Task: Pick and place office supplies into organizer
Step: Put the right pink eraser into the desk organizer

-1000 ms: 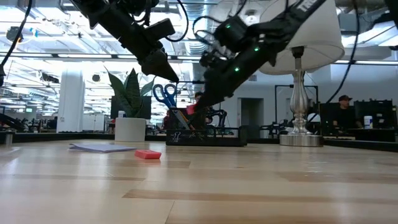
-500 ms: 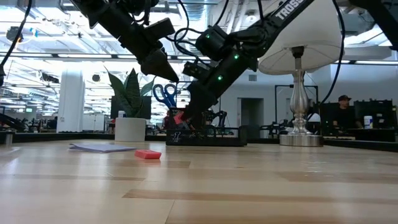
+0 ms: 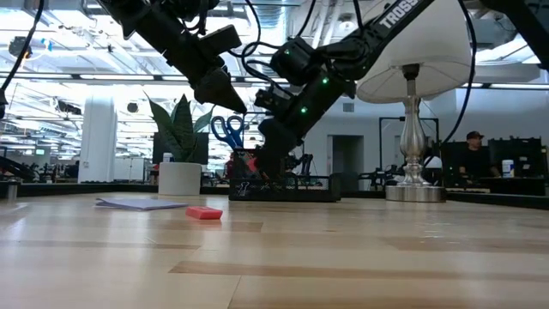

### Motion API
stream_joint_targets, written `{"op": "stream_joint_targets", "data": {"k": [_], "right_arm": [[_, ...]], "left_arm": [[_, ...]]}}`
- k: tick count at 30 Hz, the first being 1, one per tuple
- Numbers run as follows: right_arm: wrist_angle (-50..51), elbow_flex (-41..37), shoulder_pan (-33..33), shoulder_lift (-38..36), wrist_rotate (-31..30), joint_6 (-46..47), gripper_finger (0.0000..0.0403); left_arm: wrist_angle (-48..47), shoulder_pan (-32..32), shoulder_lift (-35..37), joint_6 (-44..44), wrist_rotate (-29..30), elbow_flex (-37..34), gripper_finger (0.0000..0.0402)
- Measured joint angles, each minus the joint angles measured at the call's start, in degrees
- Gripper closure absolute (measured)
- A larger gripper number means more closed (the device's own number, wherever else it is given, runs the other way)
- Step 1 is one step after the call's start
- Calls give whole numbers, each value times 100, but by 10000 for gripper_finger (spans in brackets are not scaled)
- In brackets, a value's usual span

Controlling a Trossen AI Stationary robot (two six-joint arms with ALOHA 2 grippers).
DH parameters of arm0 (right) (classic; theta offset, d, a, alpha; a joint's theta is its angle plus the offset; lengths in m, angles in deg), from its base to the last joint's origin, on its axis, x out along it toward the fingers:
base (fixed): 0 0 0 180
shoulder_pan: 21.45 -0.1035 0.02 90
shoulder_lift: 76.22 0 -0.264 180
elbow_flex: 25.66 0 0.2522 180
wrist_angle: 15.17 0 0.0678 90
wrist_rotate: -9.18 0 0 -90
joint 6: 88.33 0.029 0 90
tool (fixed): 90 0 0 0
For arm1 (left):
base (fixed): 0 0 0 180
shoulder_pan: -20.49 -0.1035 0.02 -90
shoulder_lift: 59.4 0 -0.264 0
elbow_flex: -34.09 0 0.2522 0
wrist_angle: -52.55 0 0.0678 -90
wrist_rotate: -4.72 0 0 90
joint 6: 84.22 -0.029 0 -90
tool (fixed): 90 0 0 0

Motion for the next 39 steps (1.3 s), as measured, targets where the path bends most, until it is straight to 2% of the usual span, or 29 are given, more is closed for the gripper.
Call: {"op": "stream_joint_targets", "data": {"k": [7, 13, 21, 28, 39], "right_arm": [[55, 0, -32, 0, -43, 23, 244], [232, -2, -32, 0, -53, 38, 220], [248, -2, -163, -2, -90, -156, 214], [240, -4, -300, -4, -954, -408, 210], [431, -7, -452, -7, -986, -879, 210]], "left_arm": [[-13, 0, 0, 0, -2, 0, 260], [-75, 0, 0, 0, -2, 0, 260], [-78, 2, 0, 0, -4, 0, 260], [-81, 2, 0, 2, -6, 0, 260], [-81, 2, 0, 2, -11, 0, 260]]}}
